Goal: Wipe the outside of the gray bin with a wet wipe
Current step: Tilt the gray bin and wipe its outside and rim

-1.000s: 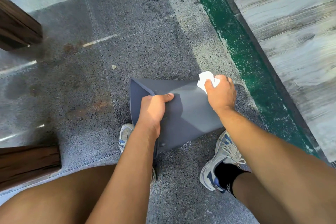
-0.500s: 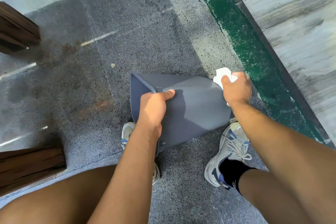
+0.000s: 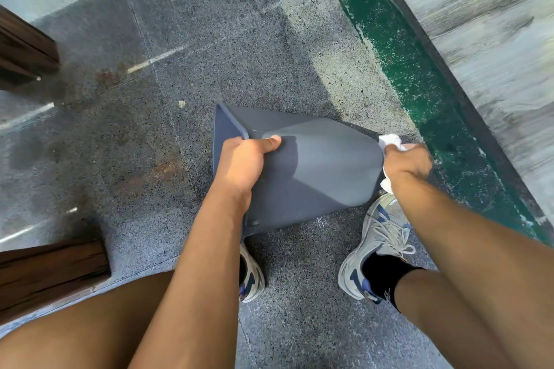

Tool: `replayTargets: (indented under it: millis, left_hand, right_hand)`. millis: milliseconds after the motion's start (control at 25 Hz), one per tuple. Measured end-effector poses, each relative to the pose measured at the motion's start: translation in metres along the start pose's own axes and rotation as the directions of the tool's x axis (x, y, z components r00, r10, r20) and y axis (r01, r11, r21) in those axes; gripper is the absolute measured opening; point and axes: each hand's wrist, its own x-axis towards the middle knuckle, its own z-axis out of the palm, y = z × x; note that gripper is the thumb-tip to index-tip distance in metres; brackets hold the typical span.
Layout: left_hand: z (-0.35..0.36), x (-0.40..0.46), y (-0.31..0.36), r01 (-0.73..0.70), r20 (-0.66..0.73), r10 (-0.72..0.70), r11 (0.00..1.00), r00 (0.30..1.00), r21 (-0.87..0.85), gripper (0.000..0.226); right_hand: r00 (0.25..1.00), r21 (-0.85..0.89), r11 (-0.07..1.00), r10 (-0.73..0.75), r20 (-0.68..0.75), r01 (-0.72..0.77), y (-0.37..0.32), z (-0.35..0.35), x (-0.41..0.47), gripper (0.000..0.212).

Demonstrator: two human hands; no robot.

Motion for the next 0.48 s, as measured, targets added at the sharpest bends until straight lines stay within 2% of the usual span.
replayTargets:
  millis: [160, 480]
  left_hand:
    - [0.008, -0.003, -0.001, 0.013, -0.011, -0.014, 0.999, 1.000, -0.032, 0.023]
    - [0.017, -0.012, -0.006, 0.009, -0.012, -0.010, 0.999, 1.000, -0.051, 0.024]
  right_hand:
    - [0.992, -0.085, 0.989, 0.117, -0.042, -0.120, 0.012, -0.013, -0.011, 0.048]
    - [0.997, -0.043, 0.998, 0.052, -0.051, -0.054, 0.000, -0.039, -0.050, 0.051]
